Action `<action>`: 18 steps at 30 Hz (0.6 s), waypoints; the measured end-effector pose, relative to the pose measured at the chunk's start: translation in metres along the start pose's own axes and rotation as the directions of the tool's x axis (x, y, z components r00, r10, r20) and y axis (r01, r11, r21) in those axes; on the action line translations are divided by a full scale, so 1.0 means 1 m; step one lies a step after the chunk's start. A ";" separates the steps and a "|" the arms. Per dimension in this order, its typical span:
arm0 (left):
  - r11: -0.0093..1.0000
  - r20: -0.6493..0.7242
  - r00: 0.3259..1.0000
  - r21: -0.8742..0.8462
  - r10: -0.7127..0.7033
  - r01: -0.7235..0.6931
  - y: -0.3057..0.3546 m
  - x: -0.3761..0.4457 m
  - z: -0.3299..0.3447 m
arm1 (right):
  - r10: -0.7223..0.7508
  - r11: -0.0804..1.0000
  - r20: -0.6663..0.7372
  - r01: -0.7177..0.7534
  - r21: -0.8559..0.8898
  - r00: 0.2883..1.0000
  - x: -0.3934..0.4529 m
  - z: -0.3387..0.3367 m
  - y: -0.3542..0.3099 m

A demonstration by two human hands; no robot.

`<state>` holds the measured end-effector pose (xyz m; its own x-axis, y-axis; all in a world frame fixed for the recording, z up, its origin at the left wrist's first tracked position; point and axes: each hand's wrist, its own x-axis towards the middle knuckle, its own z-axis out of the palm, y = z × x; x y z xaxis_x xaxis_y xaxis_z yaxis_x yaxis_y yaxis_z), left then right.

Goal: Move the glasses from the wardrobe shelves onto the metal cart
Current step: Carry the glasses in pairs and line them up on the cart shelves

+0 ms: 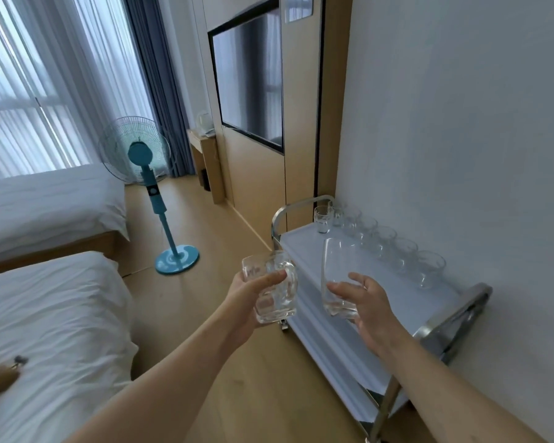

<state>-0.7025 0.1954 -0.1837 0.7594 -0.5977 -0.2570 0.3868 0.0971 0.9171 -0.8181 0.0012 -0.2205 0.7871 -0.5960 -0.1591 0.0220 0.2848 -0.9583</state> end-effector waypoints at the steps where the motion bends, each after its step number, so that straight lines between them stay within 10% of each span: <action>1: 1.000 0.010 1.000 0.019 -0.002 0.002 0.004 0.015 0.001 | -0.010 1.000 -0.004 0.010 0.013 1.000 0.014 0.000 -0.002; 18: 0.961 0.122 0.986 0.265 -0.112 0.076 0.047 0.241 0.032 | 0.039 0.998 -0.065 -0.035 0.061 0.997 0.217 -0.010 -0.029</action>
<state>-0.5185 0.0304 -0.1922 0.6418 -0.6976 -0.3185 0.2907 -0.1630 0.9428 -0.6543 -0.1442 -0.2297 0.7454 -0.6322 -0.2113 0.0322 0.3508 -0.9359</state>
